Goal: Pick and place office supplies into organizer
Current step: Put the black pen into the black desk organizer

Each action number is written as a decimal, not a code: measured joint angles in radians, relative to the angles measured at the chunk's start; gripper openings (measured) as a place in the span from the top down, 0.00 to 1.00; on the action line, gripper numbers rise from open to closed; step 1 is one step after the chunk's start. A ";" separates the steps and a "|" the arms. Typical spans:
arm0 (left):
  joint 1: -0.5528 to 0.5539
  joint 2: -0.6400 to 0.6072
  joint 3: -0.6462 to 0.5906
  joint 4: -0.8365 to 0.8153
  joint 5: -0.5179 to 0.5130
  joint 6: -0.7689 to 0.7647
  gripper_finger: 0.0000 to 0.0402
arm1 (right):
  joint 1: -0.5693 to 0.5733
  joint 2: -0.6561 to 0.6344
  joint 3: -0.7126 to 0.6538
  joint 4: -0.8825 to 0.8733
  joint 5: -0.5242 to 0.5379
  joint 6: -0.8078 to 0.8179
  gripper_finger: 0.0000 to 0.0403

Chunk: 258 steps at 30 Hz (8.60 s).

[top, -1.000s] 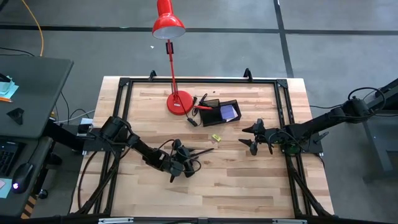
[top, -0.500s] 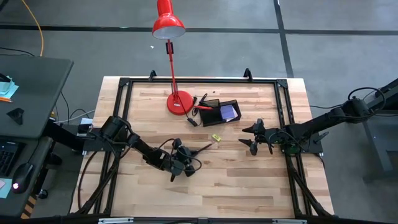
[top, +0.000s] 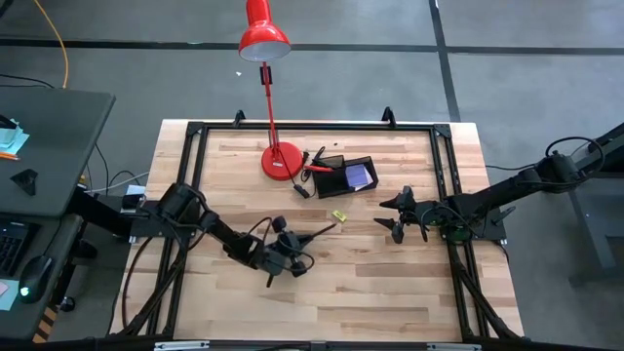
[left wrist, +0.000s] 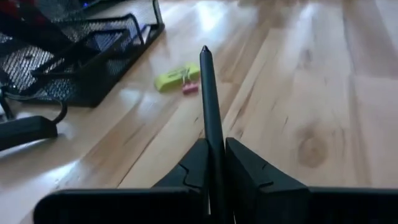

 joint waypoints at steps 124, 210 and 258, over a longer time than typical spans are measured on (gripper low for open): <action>-0.099 -0.110 0.003 -0.003 0.050 0.004 0.93 | 0.099 0.915 1.200 -0.731 -0.258 -0.463 0.45; -0.099 -0.110 0.003 -0.043 0.050 -0.033 0.91 | 0.059 0.996 1.198 -0.656 -0.333 -0.493 0.61; -0.135 -0.225 -0.050 -0.165 -0.103 -0.096 0.63 | 0.051 0.995 1.199 -0.783 -0.171 -0.395 0.94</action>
